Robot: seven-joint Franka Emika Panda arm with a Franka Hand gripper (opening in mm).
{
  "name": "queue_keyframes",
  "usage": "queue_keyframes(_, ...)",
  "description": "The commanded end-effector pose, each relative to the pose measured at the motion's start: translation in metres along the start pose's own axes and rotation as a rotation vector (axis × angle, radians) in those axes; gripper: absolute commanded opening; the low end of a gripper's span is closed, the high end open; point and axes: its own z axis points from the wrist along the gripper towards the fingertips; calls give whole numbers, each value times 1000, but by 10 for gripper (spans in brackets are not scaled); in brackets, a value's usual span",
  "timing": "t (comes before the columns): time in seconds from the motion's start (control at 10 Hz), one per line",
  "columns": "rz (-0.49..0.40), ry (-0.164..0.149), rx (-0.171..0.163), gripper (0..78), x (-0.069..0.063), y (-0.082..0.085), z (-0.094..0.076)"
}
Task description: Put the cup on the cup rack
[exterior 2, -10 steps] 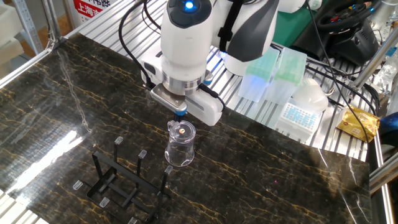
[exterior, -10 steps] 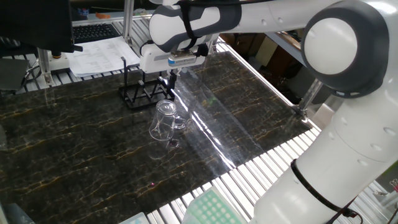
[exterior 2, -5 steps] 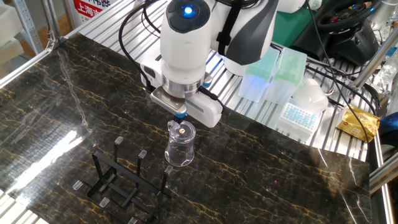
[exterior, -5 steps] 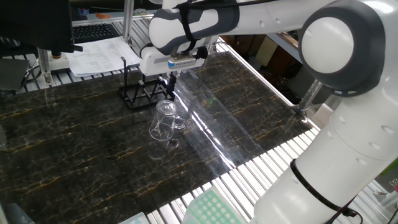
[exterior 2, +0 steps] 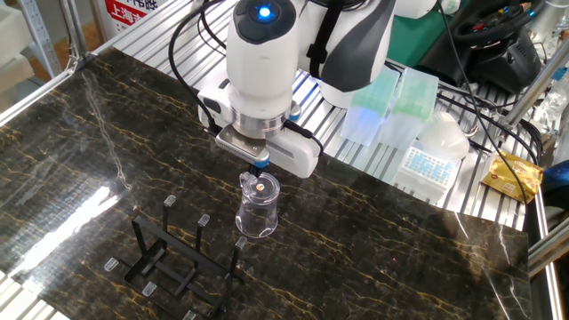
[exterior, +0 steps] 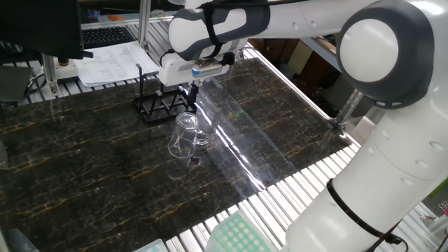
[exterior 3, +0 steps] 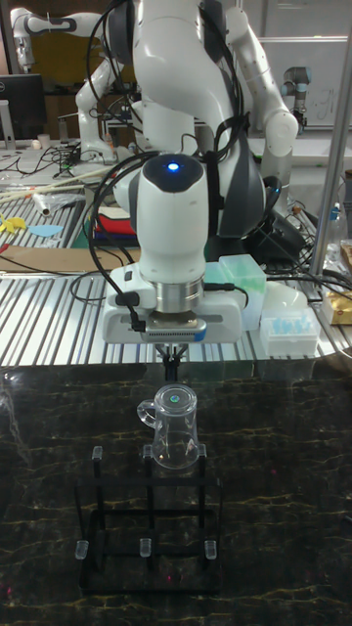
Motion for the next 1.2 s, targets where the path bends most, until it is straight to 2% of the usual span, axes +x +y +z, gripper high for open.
queue_keyframes(0.1,-9,-9,-16,0,-1,0,-1)
queue_keyframes(0.5,33,2,-17,0,-1,0,-1)
queue_keyframes(0.6,15,24,-19,0,-1,0,-1)
queue_keyframes(0.9,1,12,-19,0,-1,0,-1)
queue_keyframes(1.2,-1,5,-18,0,-6,4,8)
